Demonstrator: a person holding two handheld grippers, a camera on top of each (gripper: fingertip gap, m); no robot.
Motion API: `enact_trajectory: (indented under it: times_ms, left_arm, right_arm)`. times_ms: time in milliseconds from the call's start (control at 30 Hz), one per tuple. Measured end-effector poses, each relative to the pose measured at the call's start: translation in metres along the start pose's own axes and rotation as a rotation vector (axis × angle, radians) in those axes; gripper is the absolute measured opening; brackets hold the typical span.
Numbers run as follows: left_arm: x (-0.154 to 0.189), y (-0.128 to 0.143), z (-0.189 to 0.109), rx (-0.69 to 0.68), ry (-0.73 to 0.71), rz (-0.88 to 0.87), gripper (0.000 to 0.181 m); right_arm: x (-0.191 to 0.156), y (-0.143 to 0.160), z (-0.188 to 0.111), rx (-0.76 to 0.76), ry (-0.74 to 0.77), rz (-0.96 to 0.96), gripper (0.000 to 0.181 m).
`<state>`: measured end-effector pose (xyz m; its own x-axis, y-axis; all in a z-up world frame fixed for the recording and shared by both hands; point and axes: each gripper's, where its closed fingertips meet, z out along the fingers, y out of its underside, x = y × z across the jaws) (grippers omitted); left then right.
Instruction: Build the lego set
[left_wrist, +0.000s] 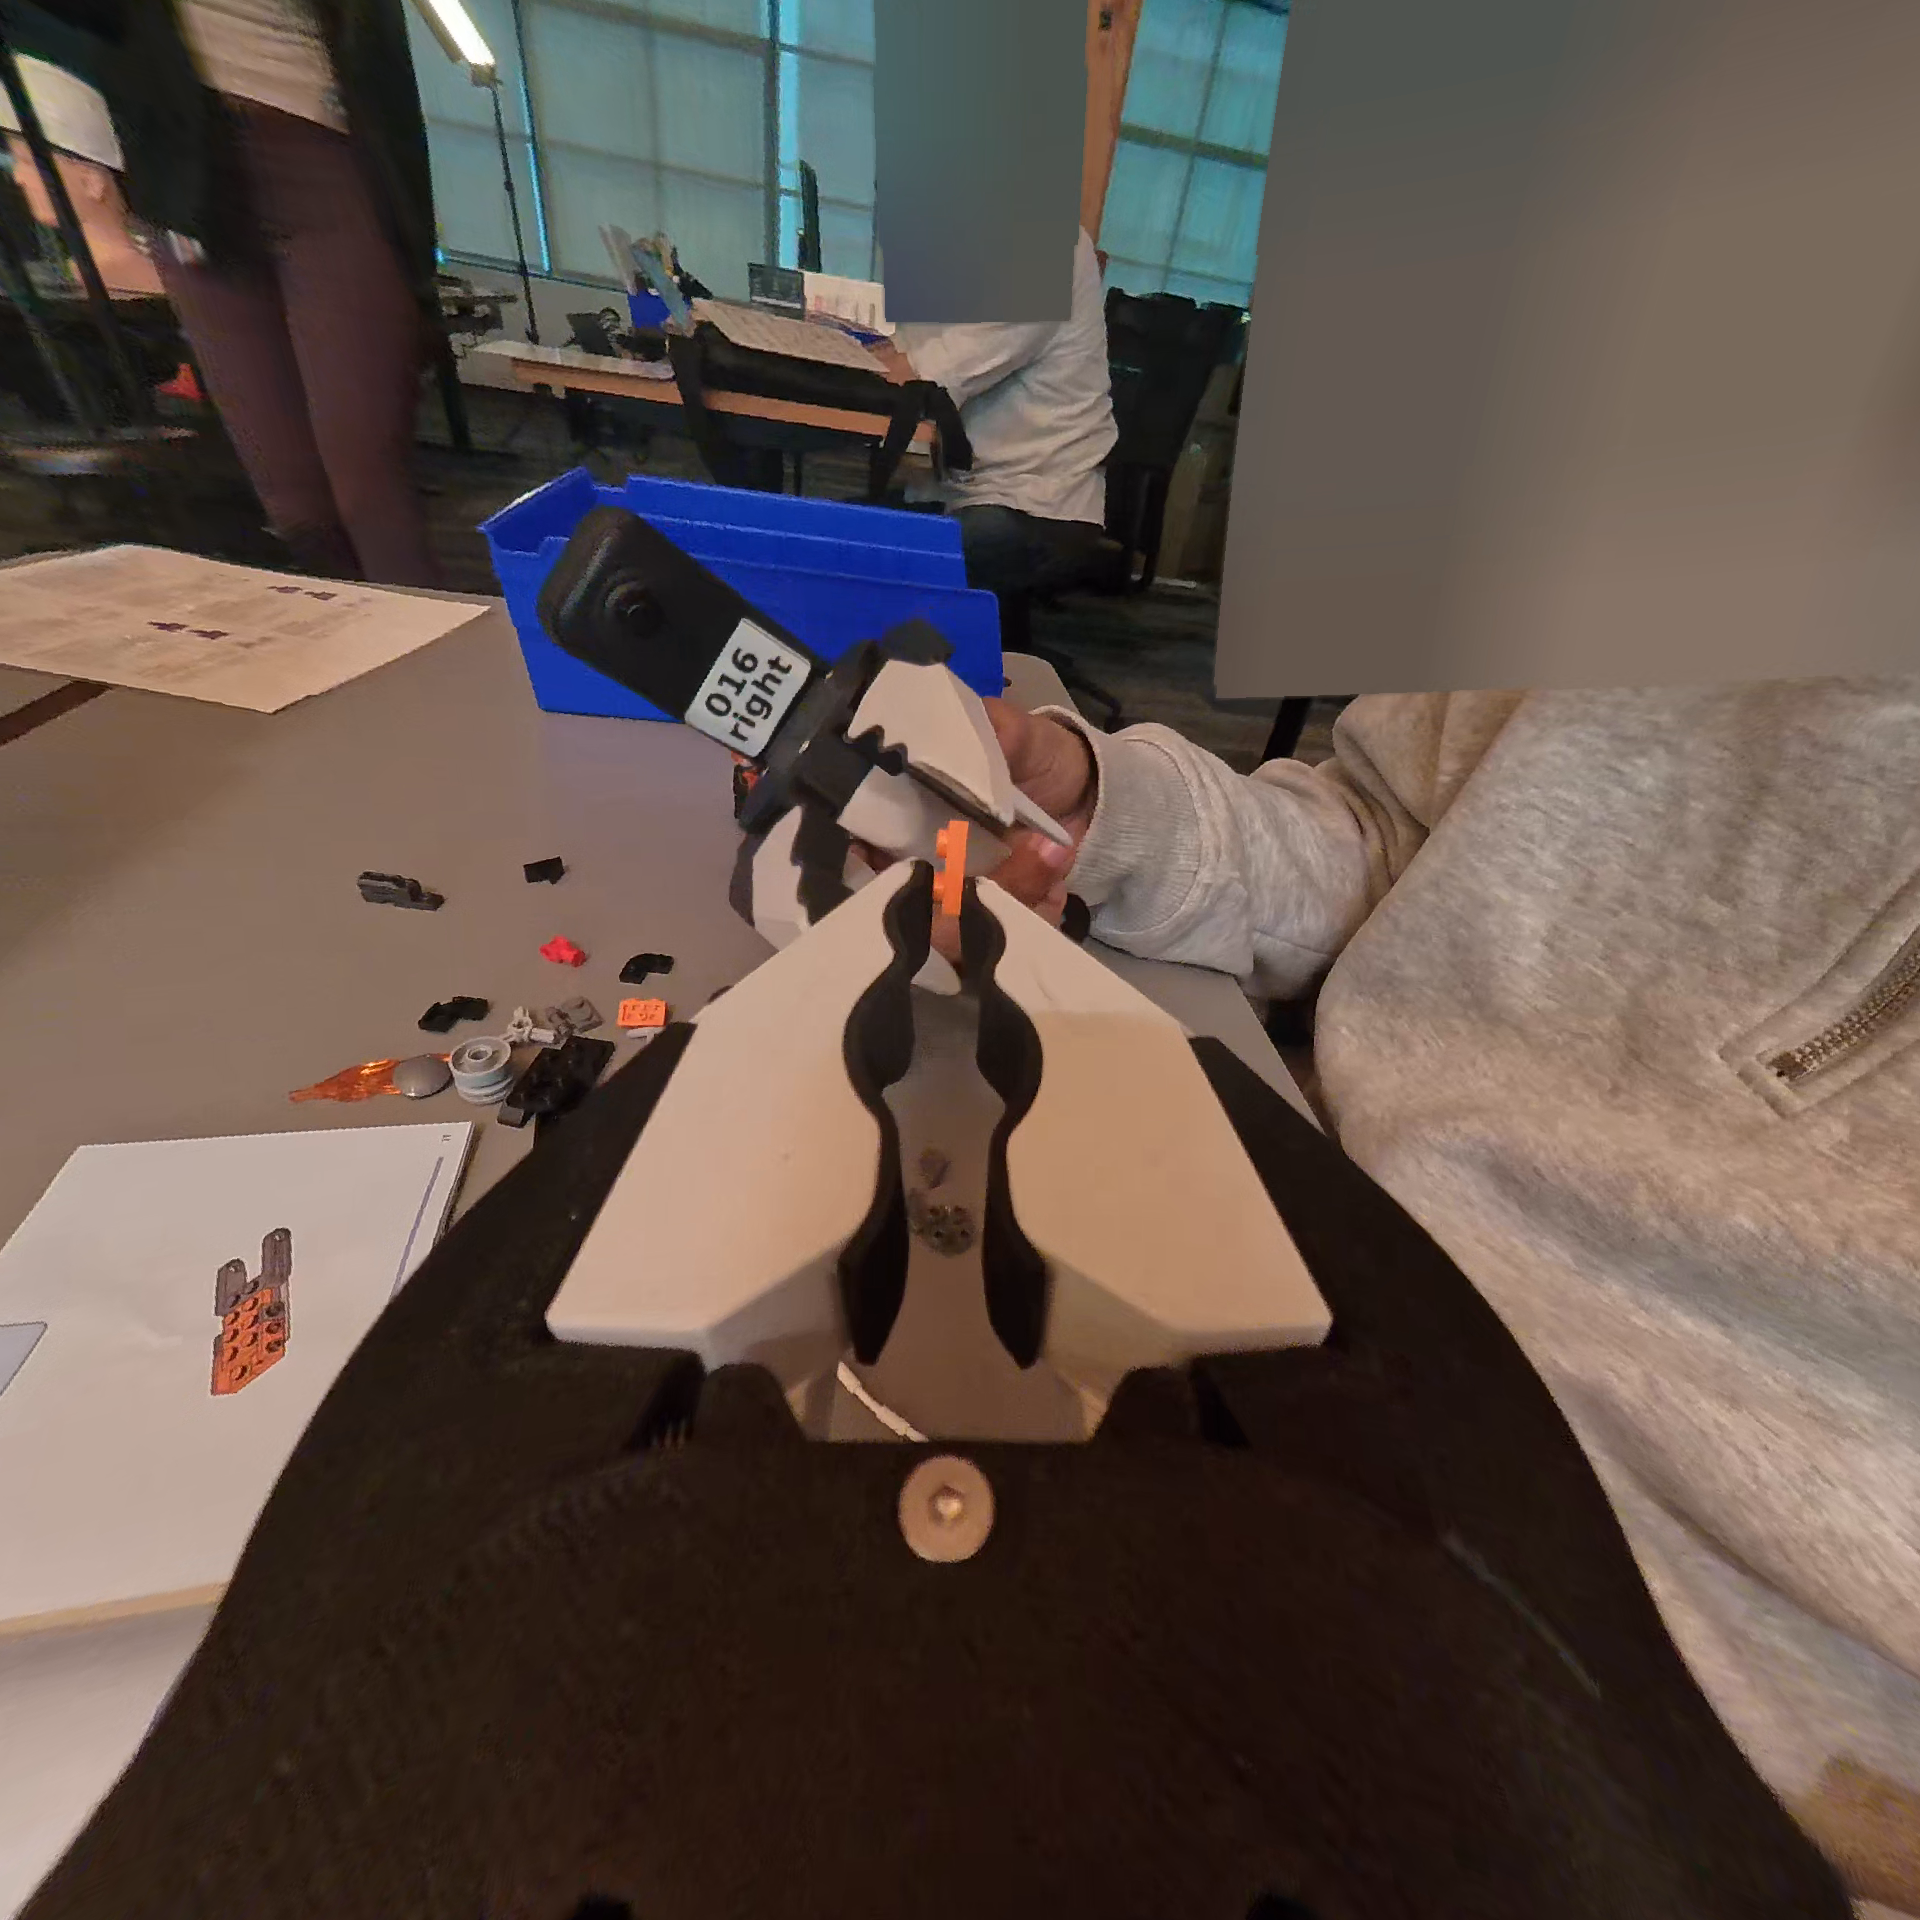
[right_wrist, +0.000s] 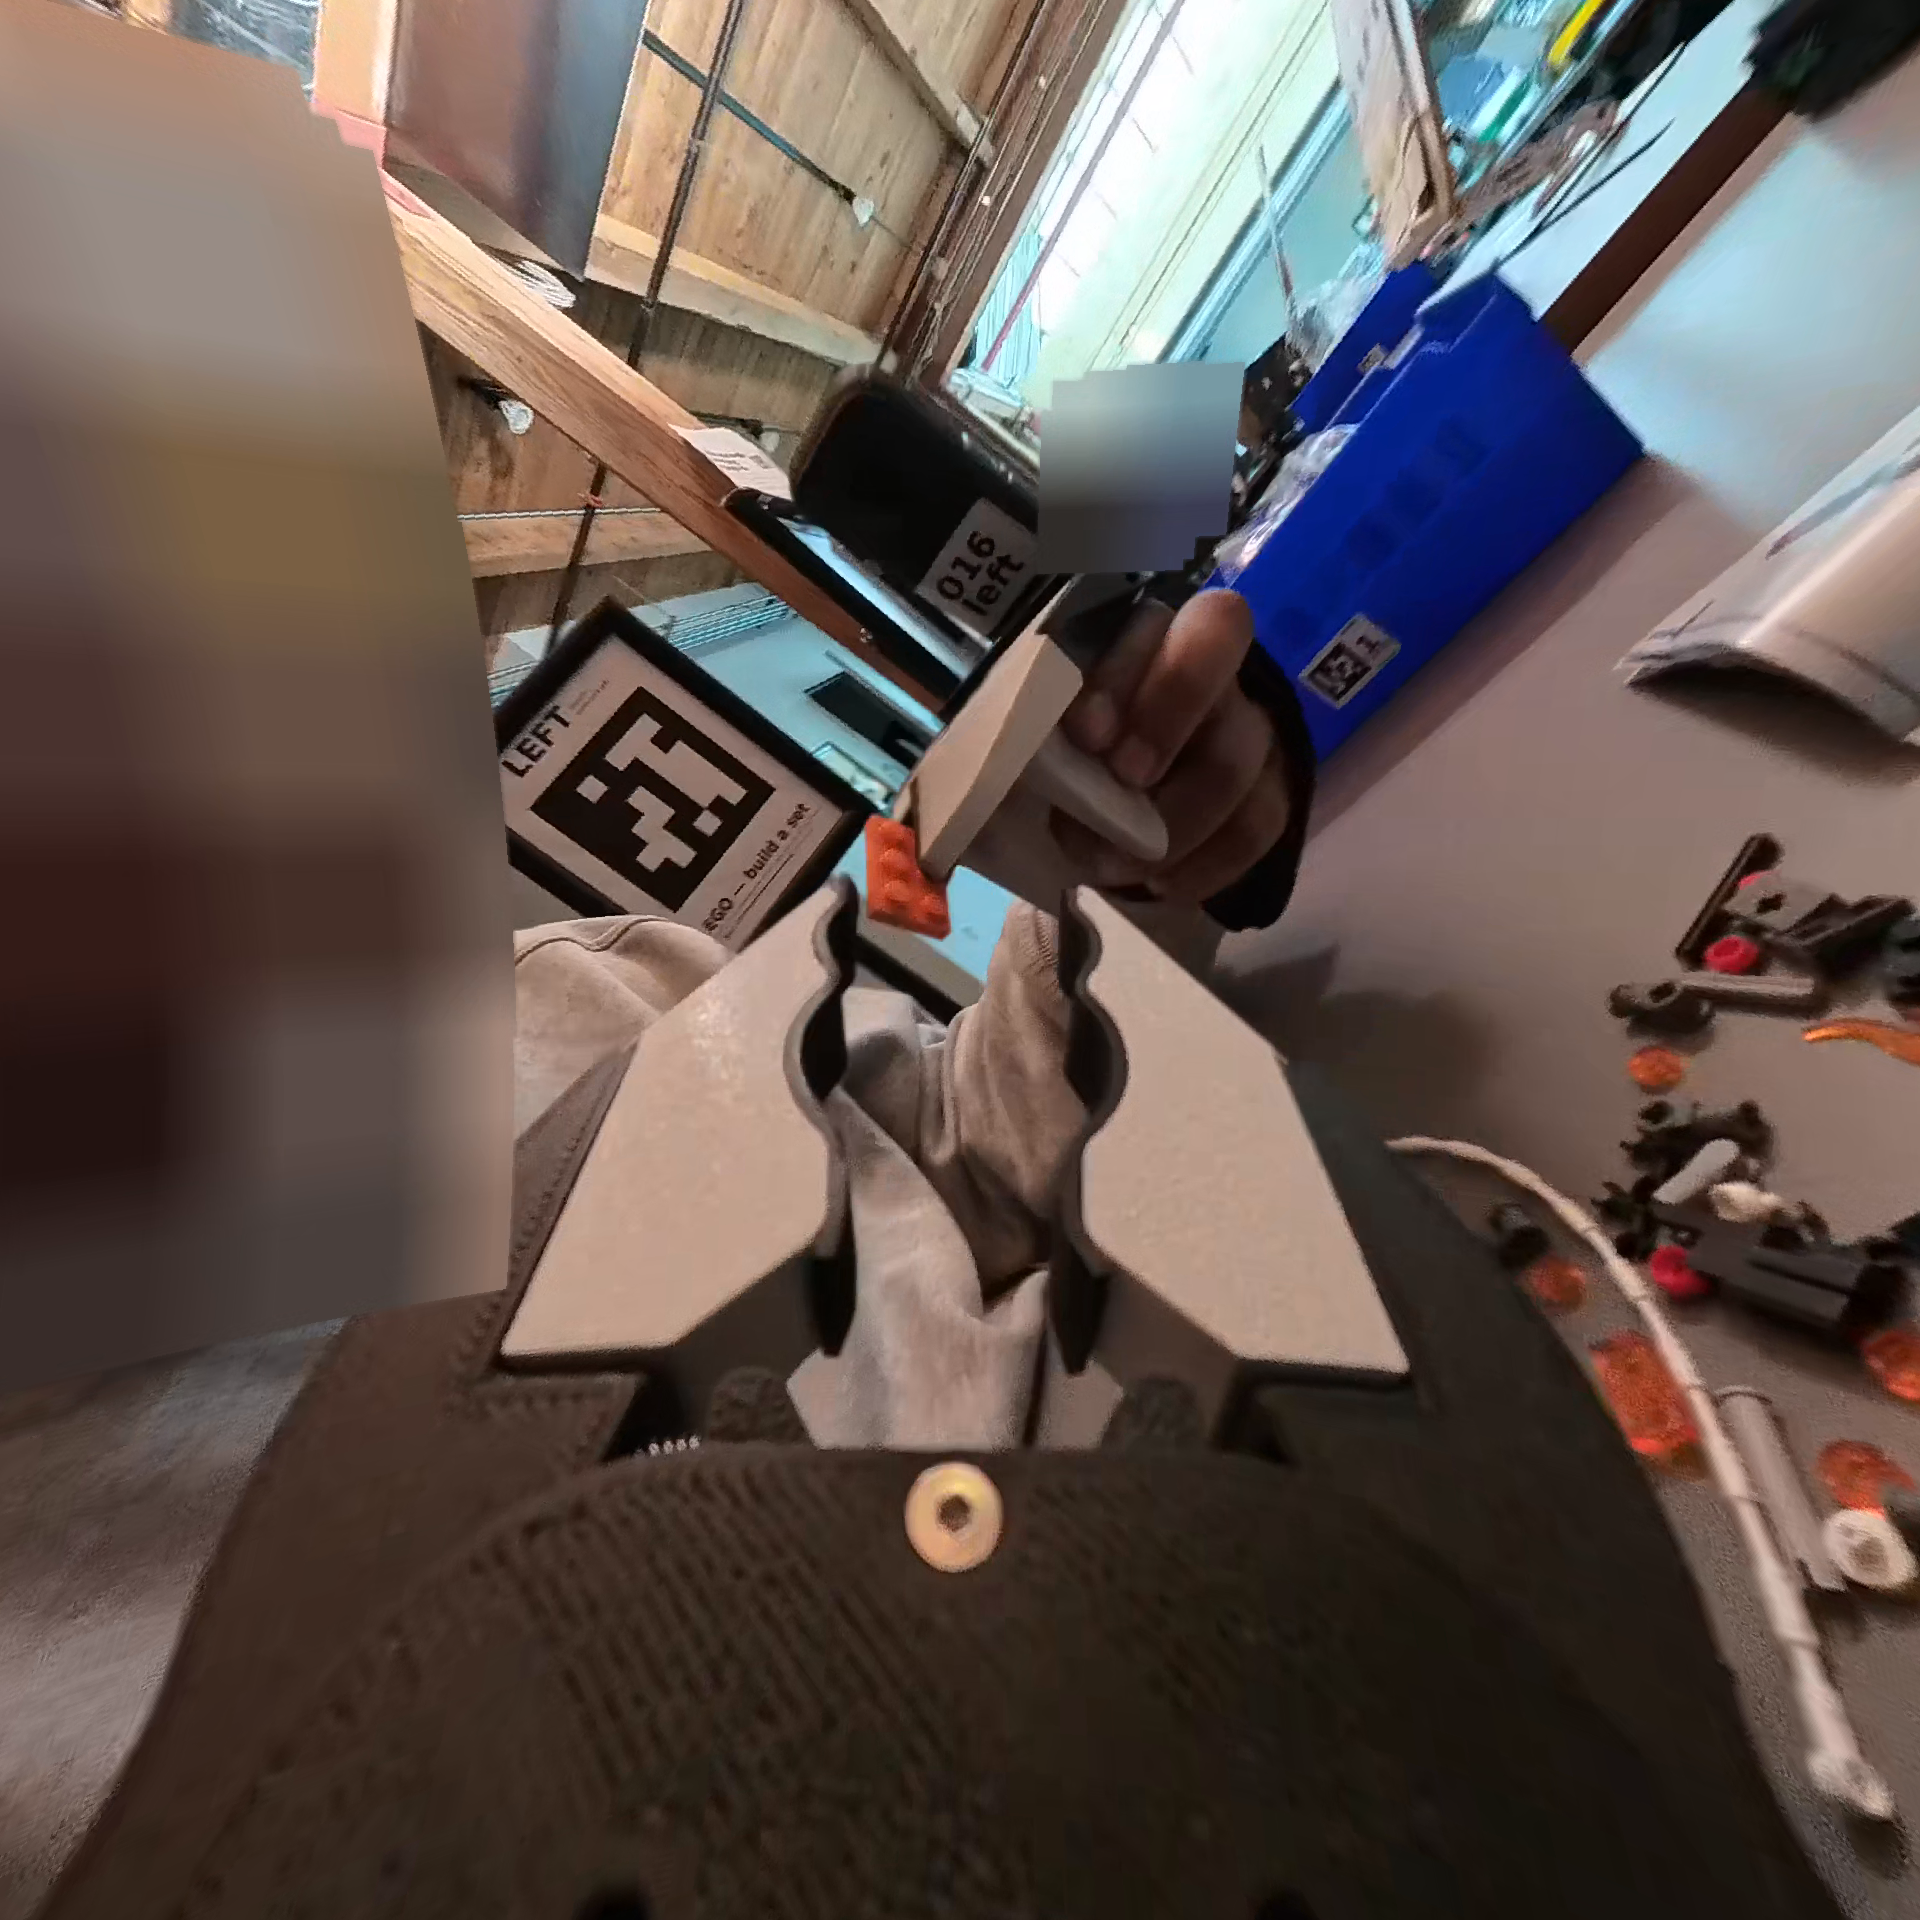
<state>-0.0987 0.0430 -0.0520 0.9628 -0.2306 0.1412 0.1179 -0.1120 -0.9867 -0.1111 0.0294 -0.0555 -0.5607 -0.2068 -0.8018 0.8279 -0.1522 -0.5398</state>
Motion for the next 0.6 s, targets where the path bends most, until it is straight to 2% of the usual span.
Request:
enact_trajectory:
  times_ms: [67,133,300,367,467,600]
  left_arm:
    - [-0.001,0.002,0.001,-0.013,-0.008,0.0,0.003]
    - [-0.003,0.005,0.001,-0.028,-0.019,-0.001,0.003]
    - [-0.01,0.007,0.002,-0.038,-0.06,-0.017,0.004]
    - [-0.017,0.006,0.002,-0.022,-0.09,-0.056,0.012]
    - [-0.027,0.002,-0.002,0.028,-0.108,-0.177,0.037]
    - [-0.027,-0.001,-0.003,0.074,-0.022,-0.357,0.055]
  right_arm:
    - [-0.002,0.003,0.001,-0.014,-0.038,0.05,0.032]
    - [-0.005,0.003,0.0,-0.008,-0.068,0.068,0.014]
    - [0.0,-0.001,-0.004,0.007,-0.024,0.044,0.014]
    - [-0.003,-0.006,-0.006,0.025,-0.017,0.001,0.014]
    - [-0.002,-0.019,-0.012,0.072,0.092,-0.188,0.013]
    - [0.006,-0.035,-0.023,0.061,0.464,-0.713,0.014]
